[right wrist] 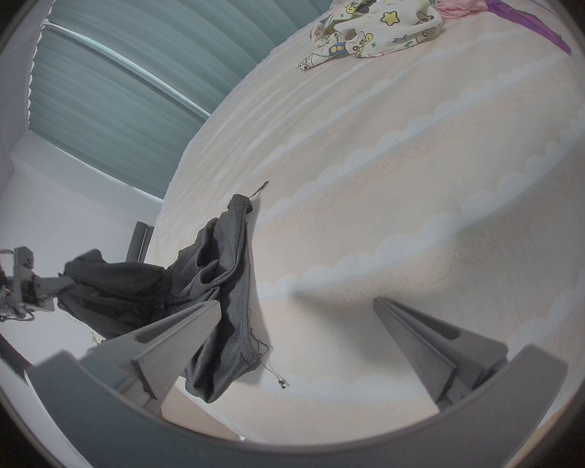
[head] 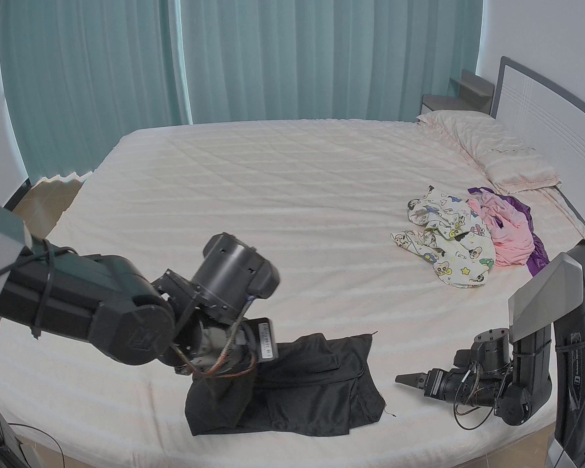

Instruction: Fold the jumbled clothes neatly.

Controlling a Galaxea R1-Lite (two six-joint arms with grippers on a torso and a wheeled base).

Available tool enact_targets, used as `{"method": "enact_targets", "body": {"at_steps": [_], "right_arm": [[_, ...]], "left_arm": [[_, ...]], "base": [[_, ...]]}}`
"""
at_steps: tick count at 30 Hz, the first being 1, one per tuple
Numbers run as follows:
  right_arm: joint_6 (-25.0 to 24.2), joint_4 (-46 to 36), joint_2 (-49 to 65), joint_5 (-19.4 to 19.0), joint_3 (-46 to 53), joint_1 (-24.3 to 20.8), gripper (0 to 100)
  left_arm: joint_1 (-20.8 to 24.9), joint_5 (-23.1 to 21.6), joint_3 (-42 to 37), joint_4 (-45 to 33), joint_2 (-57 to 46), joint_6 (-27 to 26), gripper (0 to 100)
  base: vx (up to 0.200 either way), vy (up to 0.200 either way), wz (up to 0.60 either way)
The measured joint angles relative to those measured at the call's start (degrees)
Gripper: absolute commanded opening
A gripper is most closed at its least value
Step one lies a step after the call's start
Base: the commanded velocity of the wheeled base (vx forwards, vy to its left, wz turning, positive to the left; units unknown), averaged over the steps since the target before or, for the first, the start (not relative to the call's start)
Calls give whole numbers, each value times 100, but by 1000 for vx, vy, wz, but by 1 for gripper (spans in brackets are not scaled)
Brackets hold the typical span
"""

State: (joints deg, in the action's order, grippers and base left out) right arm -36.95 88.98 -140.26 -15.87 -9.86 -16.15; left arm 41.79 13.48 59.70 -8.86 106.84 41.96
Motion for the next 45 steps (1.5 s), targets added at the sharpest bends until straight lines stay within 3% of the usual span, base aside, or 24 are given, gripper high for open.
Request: {"method": "enact_targets", "body": {"at_steps": [8,15,26,27,45], "right_arm": [[6,0,-11,0,2,0,100],[4,0,-20,0,0,0,100],[-5,0,-20,0,0,6,100],[-5,0,-20,0,0,4,100],[-5,0,-17,0,-5,9,100]], "left_arm": [[446,44,935,-66,367,29,0],[523,55,1766,-758,608,18,0],[666,72,2406,-840,1074,143,0],[666,68,2423,-840,1091,180,100],[672,66,2492,-851,1204,556,100]], "base": [[0,0,0],[0,0,0],[0,0,0],[0,0,0],[0,0,0]]}}
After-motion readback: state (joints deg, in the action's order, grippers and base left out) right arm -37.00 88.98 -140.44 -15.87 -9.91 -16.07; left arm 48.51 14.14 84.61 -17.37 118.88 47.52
